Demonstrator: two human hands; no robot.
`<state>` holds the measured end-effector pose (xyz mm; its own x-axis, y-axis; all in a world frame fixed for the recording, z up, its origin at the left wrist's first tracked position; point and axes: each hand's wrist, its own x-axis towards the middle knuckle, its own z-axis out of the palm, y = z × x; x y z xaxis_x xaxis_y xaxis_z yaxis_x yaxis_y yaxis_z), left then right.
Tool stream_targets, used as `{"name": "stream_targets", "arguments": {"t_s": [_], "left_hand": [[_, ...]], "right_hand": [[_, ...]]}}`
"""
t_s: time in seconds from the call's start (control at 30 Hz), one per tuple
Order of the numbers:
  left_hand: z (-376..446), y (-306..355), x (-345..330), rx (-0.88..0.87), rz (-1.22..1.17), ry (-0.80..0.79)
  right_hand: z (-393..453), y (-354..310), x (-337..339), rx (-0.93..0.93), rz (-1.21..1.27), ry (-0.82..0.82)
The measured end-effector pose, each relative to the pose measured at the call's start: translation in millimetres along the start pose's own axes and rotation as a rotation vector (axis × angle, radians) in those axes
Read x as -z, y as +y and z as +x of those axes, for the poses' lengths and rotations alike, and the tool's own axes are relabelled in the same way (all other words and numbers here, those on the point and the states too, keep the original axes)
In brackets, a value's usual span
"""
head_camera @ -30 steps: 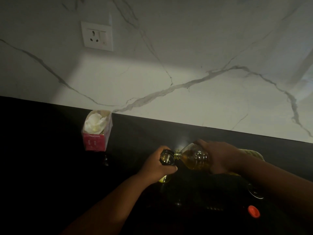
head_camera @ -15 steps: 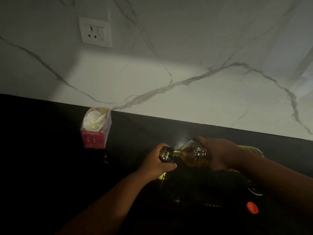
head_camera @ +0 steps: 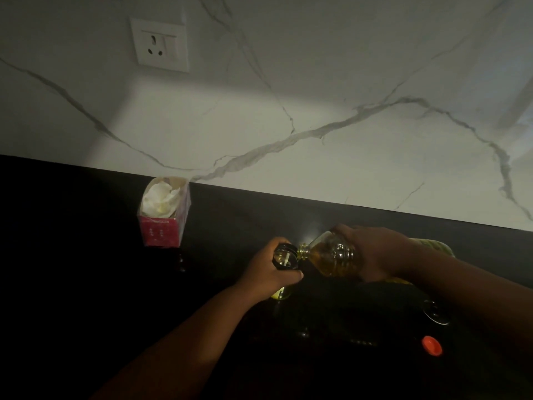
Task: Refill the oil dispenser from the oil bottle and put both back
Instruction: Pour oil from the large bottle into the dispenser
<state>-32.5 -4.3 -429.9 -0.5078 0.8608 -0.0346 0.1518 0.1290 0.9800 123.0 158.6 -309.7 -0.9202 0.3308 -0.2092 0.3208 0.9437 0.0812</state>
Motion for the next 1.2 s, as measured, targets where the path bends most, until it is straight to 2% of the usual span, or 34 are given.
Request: {"name": "stream_targets", "arguments": {"t_s": [1.2], "left_hand": [[-4.1, 5.4, 1.1, 0.01, -0.001, 0.009]], "right_hand": [[-1.2, -6.0, 8.3, 0.001, -0.027, -0.023]]}}
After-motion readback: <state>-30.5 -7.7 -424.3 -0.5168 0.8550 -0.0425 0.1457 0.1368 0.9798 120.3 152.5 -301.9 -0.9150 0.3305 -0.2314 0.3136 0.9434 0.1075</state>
